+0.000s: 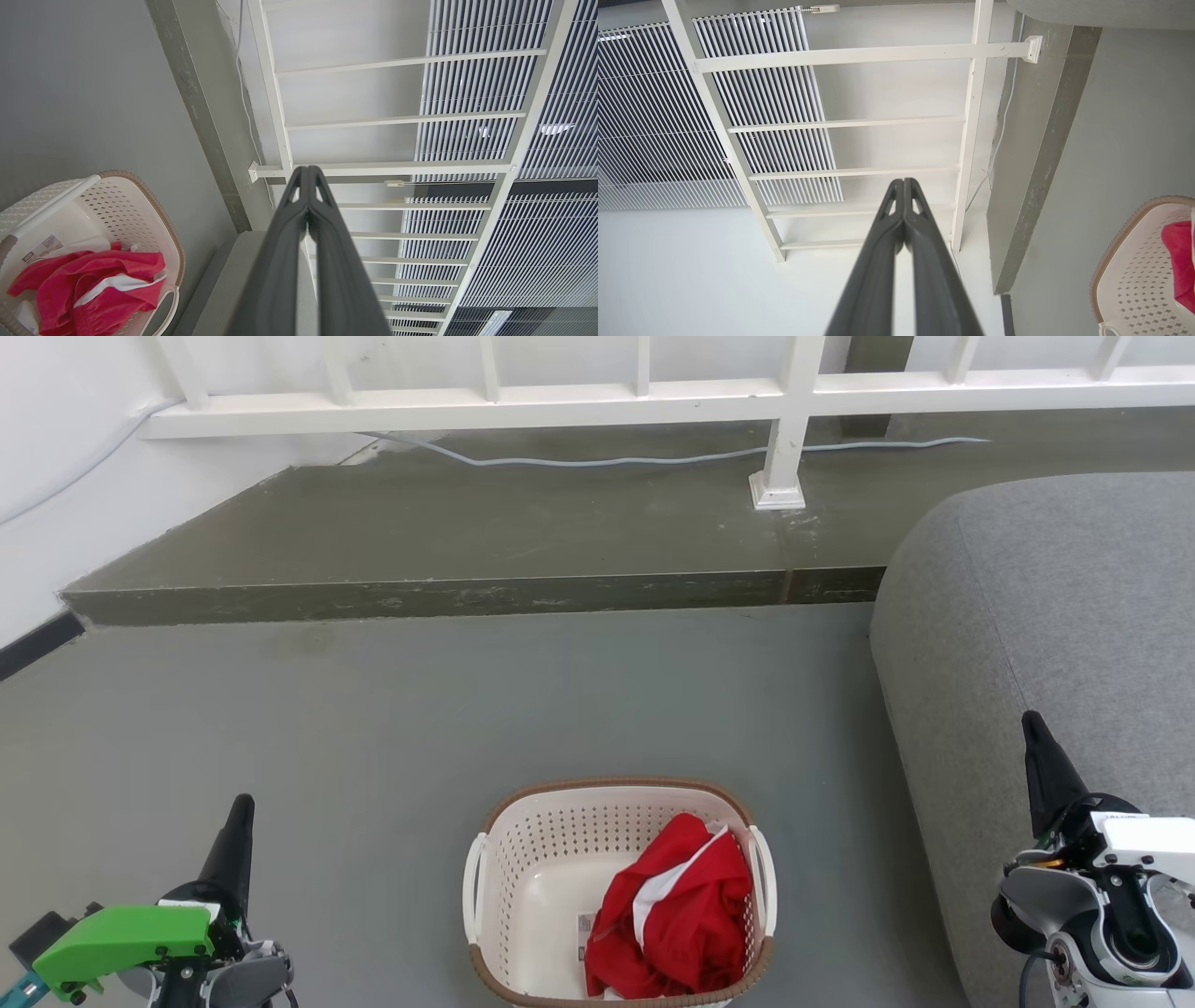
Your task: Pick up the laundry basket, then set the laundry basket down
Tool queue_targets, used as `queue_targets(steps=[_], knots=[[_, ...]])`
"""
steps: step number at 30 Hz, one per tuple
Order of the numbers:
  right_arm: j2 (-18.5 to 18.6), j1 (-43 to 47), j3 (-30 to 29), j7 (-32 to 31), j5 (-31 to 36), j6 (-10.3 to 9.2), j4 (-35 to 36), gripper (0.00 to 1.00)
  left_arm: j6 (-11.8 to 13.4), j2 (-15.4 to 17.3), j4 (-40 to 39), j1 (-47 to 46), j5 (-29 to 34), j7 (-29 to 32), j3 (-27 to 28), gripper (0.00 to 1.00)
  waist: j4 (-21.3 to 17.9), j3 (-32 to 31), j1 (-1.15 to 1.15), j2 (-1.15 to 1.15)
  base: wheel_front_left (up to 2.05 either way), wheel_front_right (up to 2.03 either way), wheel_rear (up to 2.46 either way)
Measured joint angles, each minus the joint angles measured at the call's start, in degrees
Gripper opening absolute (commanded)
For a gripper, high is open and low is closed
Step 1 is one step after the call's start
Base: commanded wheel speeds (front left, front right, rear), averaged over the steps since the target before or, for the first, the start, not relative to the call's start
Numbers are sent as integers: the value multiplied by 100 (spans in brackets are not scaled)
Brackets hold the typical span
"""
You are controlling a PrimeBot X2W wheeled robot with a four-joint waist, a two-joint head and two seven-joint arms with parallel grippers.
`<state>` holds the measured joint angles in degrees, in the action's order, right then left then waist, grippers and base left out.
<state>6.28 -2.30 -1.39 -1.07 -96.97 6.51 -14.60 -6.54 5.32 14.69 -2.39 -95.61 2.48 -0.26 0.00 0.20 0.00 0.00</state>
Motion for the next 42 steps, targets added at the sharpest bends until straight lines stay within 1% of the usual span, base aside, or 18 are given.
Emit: queue_targets(steps=[42], knots=[[-3,-73,-19,-8,0,3,-92,0,-35,-22,111,-7,0,26,18,0,0,-4,0,0,0,0,0]])
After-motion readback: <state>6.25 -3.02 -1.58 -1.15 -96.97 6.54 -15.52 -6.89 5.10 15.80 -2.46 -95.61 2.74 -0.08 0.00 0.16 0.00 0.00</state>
